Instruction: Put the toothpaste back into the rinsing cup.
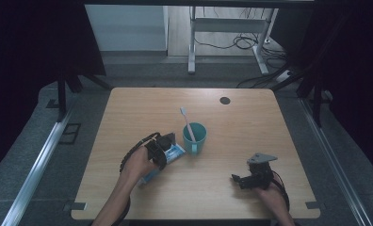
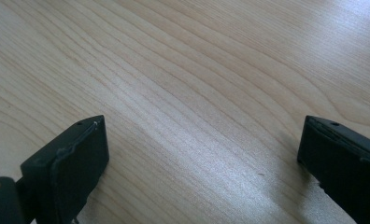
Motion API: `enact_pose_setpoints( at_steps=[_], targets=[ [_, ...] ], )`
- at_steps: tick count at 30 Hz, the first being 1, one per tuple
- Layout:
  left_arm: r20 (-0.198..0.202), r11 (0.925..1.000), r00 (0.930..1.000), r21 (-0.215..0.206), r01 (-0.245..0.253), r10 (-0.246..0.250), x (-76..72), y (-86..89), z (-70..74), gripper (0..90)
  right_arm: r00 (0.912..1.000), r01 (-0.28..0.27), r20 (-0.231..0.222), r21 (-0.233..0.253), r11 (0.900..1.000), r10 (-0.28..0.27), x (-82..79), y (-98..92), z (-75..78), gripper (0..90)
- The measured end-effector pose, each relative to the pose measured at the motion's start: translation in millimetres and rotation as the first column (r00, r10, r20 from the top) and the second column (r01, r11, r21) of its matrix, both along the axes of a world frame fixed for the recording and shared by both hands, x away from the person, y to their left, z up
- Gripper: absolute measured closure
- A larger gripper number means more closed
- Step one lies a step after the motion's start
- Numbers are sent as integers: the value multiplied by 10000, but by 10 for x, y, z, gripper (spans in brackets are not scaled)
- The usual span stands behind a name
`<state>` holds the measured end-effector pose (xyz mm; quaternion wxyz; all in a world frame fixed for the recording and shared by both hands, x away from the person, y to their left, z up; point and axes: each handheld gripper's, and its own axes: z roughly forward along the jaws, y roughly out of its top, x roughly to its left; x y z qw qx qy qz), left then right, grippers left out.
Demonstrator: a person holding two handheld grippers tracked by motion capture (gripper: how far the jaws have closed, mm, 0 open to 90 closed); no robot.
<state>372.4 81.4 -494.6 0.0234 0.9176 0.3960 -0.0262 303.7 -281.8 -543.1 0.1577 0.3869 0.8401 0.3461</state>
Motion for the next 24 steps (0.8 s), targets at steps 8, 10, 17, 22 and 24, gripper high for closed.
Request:
enact_pose_setpoints(
  at_steps=[8, 10, 17, 22, 24],
  targets=[
    [64, 9989, 10000, -468, 65, -62, -14, 82, 29, 718, 10000, 0, 0, 1, 10000, 0, 0, 0, 0, 16],
    [33, 9977, 10000, -670, -41, 44, -24, 110, 28, 725, 10000, 1, 0, 3, 10000, -1, 0, 0, 0, 16],
    [397, 9956, 9992, -942, 12, 25, -61, 217, 38, 728, 10000, 1, 0, 2, 10000, -1, 0, 0, 0, 16],
    [651, 9911, 9978, -1332, -13, 100, -87, 273, 74, 730, 10000, -1, 1, 1, 10000, 1, 0, 0, 0, 17],
    [790, 9888, 9968, -1491, 13, 106, -102, 292, 98, 729, 10000, 1, 0, 1, 10000, -1, 0, 0, 0, 16]
  ],
)
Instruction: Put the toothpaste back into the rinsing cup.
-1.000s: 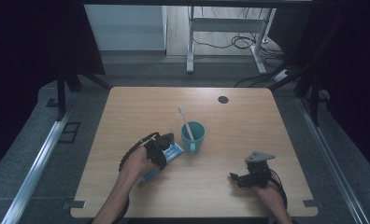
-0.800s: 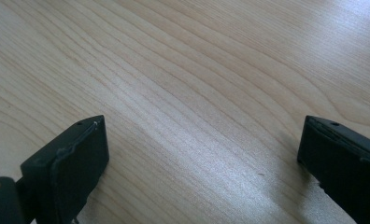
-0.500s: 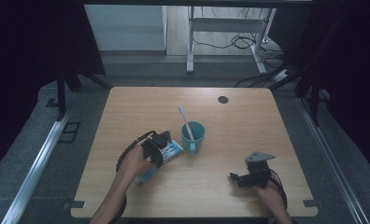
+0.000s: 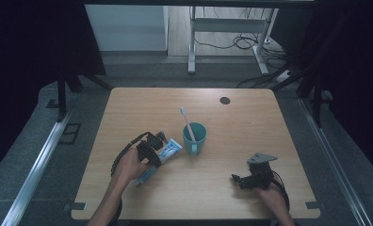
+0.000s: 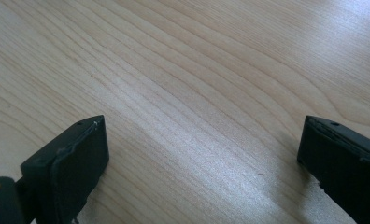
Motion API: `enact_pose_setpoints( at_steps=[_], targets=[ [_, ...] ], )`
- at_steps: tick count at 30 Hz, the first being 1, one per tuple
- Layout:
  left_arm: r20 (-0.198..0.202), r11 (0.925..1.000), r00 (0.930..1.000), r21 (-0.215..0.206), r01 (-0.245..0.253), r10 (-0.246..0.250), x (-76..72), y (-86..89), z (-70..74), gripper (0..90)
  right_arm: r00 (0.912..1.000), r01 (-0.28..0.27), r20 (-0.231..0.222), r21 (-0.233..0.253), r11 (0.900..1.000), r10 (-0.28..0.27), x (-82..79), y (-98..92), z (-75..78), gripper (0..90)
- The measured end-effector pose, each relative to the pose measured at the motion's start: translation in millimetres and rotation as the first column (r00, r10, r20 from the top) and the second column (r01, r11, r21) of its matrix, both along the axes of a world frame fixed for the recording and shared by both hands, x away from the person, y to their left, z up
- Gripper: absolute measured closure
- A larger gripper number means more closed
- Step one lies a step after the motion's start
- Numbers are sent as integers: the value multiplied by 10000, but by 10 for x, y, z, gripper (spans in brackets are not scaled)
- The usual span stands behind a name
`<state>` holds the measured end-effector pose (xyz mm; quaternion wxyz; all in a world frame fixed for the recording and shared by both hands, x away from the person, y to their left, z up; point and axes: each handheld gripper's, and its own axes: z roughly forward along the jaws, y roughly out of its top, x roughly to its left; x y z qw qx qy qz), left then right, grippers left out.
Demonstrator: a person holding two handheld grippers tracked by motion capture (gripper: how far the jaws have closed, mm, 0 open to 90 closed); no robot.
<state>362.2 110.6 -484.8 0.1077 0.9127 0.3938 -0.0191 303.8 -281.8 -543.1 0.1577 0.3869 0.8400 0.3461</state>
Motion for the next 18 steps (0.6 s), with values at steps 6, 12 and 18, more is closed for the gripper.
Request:
enact_pose_setpoints(
  at_steps=[6, 12, 18],
  targets=[
    [306, 9992, 9995, -405, -1, 13, -34, 53, 72, 731, 10000, 0, 0, -1, 10000, 0, 0, 0, 0, 17],
    [767, 9959, 9970, -890, 139, -71, -80, 134, 167, 731, 10000, 0, 1, 0, 10000, 0, 0, 0, 0, 17],
    [1156, 9913, 9933, -1312, 110, 43, -122, 194, 224, 731, 10000, 3, 6, 10, 10000, -3, 0, 1, -1, 17]
  ],
)
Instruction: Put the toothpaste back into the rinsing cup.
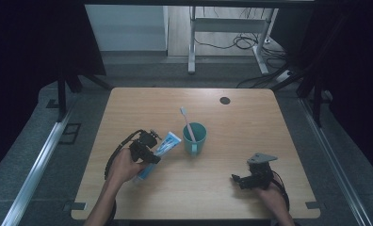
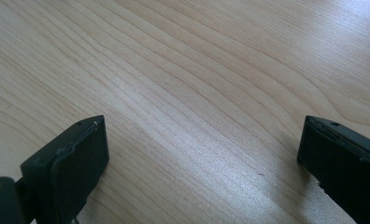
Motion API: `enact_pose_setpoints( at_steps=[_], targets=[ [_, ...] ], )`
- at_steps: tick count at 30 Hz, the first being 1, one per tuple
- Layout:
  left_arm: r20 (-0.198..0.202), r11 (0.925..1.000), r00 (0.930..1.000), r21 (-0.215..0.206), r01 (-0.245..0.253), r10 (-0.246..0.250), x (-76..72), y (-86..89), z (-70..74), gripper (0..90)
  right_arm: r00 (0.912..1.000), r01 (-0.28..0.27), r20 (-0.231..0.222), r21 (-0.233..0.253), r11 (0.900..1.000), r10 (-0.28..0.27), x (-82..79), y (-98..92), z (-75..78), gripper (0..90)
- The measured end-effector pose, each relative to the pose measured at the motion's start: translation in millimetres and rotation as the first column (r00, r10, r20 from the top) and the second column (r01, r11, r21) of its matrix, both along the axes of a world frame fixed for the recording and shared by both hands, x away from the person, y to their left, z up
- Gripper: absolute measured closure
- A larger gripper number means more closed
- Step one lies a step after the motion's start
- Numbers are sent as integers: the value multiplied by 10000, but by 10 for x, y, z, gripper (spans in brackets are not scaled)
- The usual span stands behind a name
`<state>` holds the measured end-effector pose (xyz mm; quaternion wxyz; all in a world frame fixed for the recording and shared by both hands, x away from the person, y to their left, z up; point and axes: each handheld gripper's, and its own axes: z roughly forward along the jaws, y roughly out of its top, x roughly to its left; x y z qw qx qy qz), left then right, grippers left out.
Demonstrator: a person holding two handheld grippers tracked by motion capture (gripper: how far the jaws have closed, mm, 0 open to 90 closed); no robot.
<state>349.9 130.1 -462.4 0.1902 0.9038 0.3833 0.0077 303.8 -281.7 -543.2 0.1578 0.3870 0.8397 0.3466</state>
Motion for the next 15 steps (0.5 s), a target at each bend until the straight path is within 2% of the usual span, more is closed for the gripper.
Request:
enact_pose_setpoints(
  at_steps=[3, 6, 15],
  targets=[
    [167, 9999, 9999, -107, 17, -15, -10, 22, 21, 732, 10000, -1, -1, -1, 10000, 1, 0, 0, 0, 17],
    [495, 9990, 9987, -444, -70, 92, -37, 63, 64, 732, 10000, -1, -4, -3, 10000, 1, 0, 0, 0, 16],
    [1132, 9935, 9933, -1131, -101, 230, -87, 162, 135, 732, 10000, -7, -3, -9, 10000, 7, 0, -1, 1, 17]
  ],
)
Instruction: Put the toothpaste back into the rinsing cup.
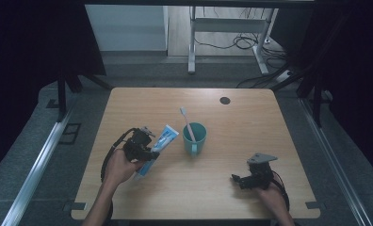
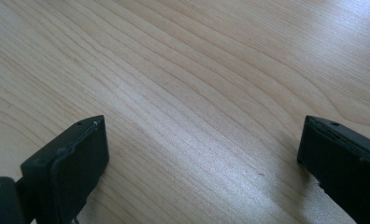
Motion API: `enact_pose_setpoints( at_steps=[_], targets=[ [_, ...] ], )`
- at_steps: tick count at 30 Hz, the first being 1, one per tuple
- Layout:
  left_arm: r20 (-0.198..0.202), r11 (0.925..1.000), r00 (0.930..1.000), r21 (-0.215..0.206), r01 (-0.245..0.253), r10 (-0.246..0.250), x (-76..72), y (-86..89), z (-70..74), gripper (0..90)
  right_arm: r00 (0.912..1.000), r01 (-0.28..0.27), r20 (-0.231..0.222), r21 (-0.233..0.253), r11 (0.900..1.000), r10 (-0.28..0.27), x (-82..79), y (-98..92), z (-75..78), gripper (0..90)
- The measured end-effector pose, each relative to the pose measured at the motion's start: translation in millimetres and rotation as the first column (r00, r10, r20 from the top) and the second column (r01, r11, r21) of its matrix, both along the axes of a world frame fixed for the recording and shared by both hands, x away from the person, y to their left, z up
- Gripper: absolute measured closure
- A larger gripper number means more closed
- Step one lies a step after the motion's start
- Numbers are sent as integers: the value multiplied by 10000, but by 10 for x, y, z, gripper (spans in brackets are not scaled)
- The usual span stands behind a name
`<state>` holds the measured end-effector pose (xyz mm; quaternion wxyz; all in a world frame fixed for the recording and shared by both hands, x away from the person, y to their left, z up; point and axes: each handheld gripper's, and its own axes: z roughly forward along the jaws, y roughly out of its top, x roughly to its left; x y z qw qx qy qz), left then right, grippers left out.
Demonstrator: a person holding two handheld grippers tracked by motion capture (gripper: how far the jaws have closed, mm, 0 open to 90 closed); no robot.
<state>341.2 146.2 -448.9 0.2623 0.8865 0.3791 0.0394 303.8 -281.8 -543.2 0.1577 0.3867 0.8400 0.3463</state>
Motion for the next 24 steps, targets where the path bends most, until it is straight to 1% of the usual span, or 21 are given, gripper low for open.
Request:
enact_pose_setpoints(
  at_steps=[1, 2, 3, 4, 5, 7, 8, 9, 10, 11, 12, 13, 14, 15, 16, 19, 20, 21, 22, 24],
  targets=[
    [61, 9999, 9999, -93, -84, 85, -7, 8, 6, 732, 10000, -2, 1, -2, 10000, 2, 0, 0, 0, 17],
    [61, 9999, 9999, -93, -84, 85, -7, 8, 6, 732, 10000, -2, 1, -2, 10000, 2, 0, 0, 0, 17],
    [186, 9996, 9998, -247, -98, 103, -8, 34, 21, 732, 10000, -1, 0, -2, 10000, 1, 0, 0, 0, 17],
    [186, 9996, 9998, -247, -98, 103, -8, 34, 21, 732, 10000, -3, 1, -2, 10000, 3, 0, 0, 0, 17],
    [302, 9990, 9993, -394, -187, 199, -17, 49, 38, 732, 10000, -4, 2, -3, 10000, 4, 0, 0, 0, 17],
    [473, 9985, 9986, -497, -213, 237, -22, 60, 53, 733, 10000, -5, 2, -4, 10000, 5, 0, 0, 0, 17],
    [555, 9984, 9982, -520, -200, 229, -24, 65, 62, 732, 10000, -5, 2, -4, 10000, 5, 0, 0, 0, 17],
    [555, 9984, 9982, -520, -200, 229, -24, 65, 62, 732, 10000, -5, 2, -4, 10000, 5, 0, 0, 0, 17],
    [665, 9977, 9974, -649, -217, 261, -31, 71, 79, 733, 10000, -10, 4, -5, 10000, 10, 1, -1, 0, 17],
    [718, 9974, 9970, -685, -228, 277, -35, 75, 89, 733, 10000, -13, 6, -7, 10000, 13, 1, -1, 0, 17],
    [822, 9973, 9965, -729, -109, 169, -30, 81, 98, 733, 10000, -13, 7, -6, 10000, 13, 1, -1, 0, 17],
    [822, 9973, 9965, -729, -109, 169, -30, 81, 98, 733, 10000, -13, 7, -6, 10000, 13, 1, -1, 0, 17],
    [897, 9959, 9957, -897, -141, 221, -35, 83, 116, 733, 10000, -15, 11, -10, 10000, 15, 1, -1, 0, 17],
    [897, 9959, 9957, -897, -141, 221, -35, 83, 116, 733, 10000, -15, 11, -10, 10000, 15, 1, -1, 0, 17],
    [969, 9944, 9948, -1036, -213, 314, -45, 77, 136, 733, 10000, -16, 17, -11, 10000, 16, 2, -1, 0, 17],
    [1057, 9934, 9938, -1120, -233, 352, -53, 71, 158, 733, 10000, -13, 11, -10, 10000, 13, 1, -1, 0, 17],
    [1152, 9922, 9927, -1229, -216, 359, -56, 66, 178, 733, 10000, -30, 39, -22, 10000, 30, 3, -2, -1, 16],
    [1152, 9922, 9927, -1229, -216, 359, -56, 66, 178, 733, 10000, -30, 39, -22, 10000, 30, 3, -2, -1, 16],
    [1220, 9904, 9916, -1360, -263, 431, -60, 58, 196, 734, 10000, -26, 32, -18, 10000, 27, 2, -2, -1, 17],
    [1275, 9898, 9910, -1407, -228, 409, -57, 59, 204, 734, 10000, -24, 30, -14, 10000, 24, 2, -1, -1, 17]
  ],
)
